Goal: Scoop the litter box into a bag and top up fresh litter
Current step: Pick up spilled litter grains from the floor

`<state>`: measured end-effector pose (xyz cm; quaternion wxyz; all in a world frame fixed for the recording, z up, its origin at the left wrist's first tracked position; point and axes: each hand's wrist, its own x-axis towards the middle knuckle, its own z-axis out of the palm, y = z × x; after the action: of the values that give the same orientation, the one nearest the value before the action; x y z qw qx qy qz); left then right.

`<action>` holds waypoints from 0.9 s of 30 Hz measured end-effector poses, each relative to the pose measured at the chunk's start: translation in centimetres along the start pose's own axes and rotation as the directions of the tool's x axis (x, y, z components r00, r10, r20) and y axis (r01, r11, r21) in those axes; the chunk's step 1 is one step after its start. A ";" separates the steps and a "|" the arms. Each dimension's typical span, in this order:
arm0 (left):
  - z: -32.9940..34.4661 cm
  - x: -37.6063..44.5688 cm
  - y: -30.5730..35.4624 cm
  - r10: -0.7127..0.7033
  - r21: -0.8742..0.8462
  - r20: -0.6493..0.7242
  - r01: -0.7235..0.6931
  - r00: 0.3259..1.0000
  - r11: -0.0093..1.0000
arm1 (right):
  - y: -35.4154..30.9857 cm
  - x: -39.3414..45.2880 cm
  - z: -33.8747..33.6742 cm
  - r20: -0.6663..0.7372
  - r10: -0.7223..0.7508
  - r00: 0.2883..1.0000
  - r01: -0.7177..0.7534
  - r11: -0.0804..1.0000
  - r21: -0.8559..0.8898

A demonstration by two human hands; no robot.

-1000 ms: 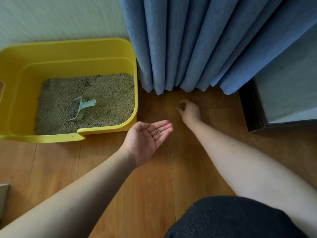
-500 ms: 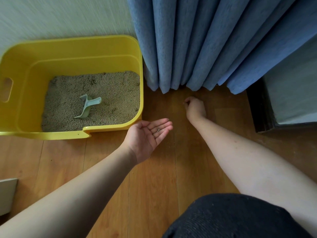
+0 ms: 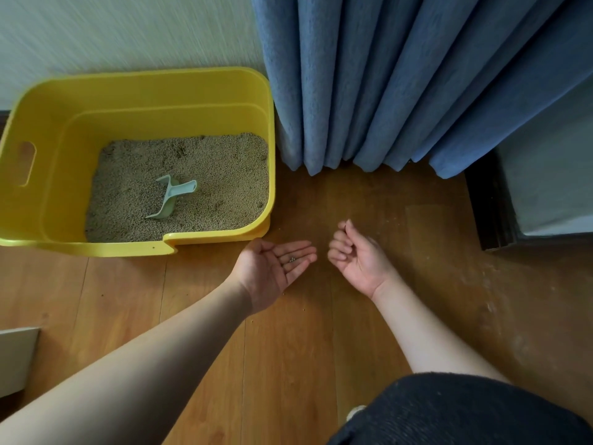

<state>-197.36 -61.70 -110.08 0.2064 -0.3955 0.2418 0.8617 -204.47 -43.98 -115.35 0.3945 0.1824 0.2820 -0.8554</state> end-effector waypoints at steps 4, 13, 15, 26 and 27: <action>0.0 0.1 0.1 -0.004 -0.004 -0.001 0.004 1.000 1.000 | 0.9 -0.8 0.3 -0.019 0.070 0.997 -0.069 0.997 0.037; -1.4 0.1 0.4 0.011 0.044 -0.046 -0.009 0.999 0.999 | 0.6 0.0 -0.1 0.006 0.075 0.997 -0.071 0.964 -0.255; -1.7 0.0 0.5 0.015 0.056 -0.057 -0.012 0.998 0.998 | 0.8 0.3 -0.2 -0.018 0.050 0.999 -0.053 0.928 -0.368; -2.3 -1.7 1.1 0.034 0.040 -0.068 -0.031 0.997 0.999 | 1.9 3.4 1.5 -0.182 -0.171 0.968 -0.074 0.501 -0.862; -2.3 -1.7 1.3 0.038 0.032 -0.068 -0.036 0.997 0.999 | 2.0 3.9 2.0 -0.139 -0.216 0.966 -0.057 0.345 -0.937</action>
<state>-195.64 -64.35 -109.72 0.1883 -0.4169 0.2693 0.8475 -205.57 -48.53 -116.59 0.3482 0.0119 0.7726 -0.5307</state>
